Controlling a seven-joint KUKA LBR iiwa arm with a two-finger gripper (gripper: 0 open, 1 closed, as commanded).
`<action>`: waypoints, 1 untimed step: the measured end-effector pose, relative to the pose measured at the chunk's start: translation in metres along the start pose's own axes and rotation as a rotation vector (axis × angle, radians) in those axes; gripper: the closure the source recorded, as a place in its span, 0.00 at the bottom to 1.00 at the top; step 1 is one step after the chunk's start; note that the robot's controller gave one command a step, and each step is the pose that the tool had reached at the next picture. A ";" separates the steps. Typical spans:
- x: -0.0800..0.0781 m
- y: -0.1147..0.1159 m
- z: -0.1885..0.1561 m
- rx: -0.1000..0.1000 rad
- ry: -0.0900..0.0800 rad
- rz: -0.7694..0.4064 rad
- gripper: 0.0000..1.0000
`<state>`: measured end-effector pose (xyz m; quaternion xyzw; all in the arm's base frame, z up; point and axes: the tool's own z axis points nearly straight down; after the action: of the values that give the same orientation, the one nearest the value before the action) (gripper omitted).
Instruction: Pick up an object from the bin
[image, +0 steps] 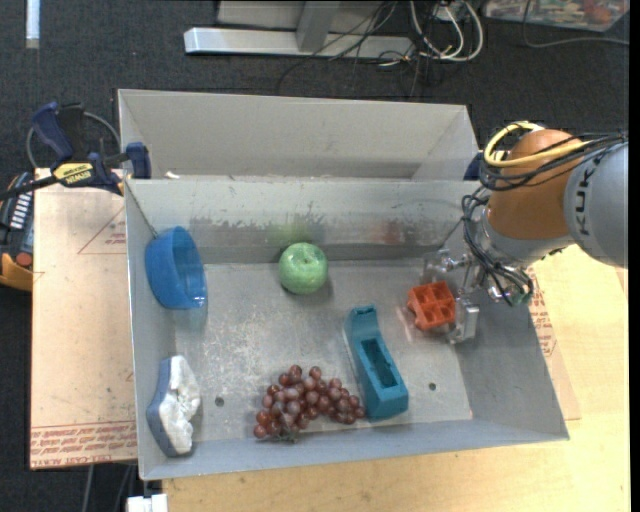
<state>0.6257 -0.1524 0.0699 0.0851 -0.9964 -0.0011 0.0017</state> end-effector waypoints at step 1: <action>-0.008 0.012 -0.001 0.006 -0.025 -0.325 0.00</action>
Offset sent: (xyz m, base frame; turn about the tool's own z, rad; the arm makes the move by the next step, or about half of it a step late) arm 0.0007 0.0006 0.0010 -0.0114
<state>0.6313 -0.1393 0.0704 0.2451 -0.9694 0.0006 -0.0113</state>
